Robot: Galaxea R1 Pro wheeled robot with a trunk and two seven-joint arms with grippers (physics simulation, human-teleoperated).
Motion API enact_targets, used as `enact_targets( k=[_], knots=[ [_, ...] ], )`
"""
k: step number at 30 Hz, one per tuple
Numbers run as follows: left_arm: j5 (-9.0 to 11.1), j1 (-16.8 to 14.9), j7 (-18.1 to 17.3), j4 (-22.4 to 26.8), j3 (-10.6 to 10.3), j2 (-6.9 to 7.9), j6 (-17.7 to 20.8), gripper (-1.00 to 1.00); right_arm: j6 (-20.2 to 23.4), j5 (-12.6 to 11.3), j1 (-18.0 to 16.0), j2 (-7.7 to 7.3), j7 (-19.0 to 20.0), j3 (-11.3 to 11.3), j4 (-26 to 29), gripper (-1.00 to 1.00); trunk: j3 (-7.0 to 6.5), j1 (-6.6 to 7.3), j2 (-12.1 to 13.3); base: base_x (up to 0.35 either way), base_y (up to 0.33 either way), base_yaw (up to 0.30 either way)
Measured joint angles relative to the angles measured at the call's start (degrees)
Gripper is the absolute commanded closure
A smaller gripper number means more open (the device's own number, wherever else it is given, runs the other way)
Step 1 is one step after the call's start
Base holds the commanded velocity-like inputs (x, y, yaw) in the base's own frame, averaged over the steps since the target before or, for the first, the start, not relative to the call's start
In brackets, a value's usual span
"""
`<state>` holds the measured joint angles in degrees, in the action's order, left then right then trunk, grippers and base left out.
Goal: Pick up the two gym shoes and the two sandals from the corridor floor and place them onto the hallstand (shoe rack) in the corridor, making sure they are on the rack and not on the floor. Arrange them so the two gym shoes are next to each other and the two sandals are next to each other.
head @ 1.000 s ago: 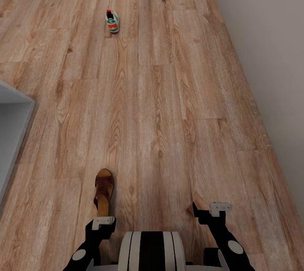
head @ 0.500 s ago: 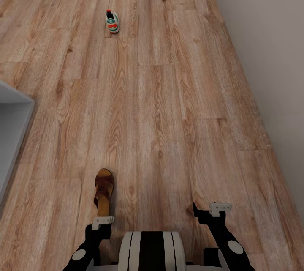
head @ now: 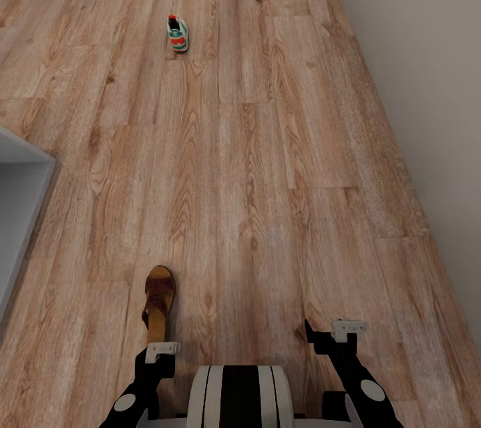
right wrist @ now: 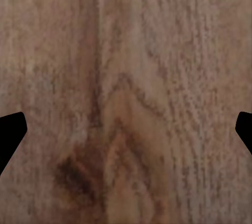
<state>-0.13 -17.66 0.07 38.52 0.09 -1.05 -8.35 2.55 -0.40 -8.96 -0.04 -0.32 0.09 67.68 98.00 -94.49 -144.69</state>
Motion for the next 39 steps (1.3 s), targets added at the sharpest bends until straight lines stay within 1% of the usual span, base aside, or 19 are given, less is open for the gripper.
enact_targets(
  k=[8,22,25,30,39],
  knots=[
    [0.0,0.0,0.0,0.1,0.0,0.00,0.0,1.00,0.0,0.0,0.0,0.01,0.0,0.0,0.0,-1.00,0.00,0.00,0.0,0.000,0.000,0.000],
    [0.0,0.0,0.1,0.2,0.1,0.24,0.0,1.00,0.0,0.1,0.0,0.00,0.0,0.1,-0.1,-1.00,-3.10,0.36,0.2,0.000,0.000,0.000],
    [-0.1,0.0,0.2,1.7,0.1,0.47,0.1,1.00,0.0,0.5,0.0,-0.04,0.0,0.1,0.0,-1.00,-3.76,0.44,0.2,0.000,0.000,0.000],
    [-0.1,0.0,0.2,2.1,0.1,0.60,0.3,1.00,0.1,0.5,0.0,0.02,-0.1,0.1,0.1,-1.00,-4.87,0.57,0.3,0.000,0.000,0.000],
    [0.0,0.0,0.2,3.7,0.0,0.26,0.9,1.00,0.2,0.0,0.0,0.04,-0.1,0.1,-0.1,-1.00,-6.86,0.80,0.4,0.000,0.000,0.000]
  ],
)
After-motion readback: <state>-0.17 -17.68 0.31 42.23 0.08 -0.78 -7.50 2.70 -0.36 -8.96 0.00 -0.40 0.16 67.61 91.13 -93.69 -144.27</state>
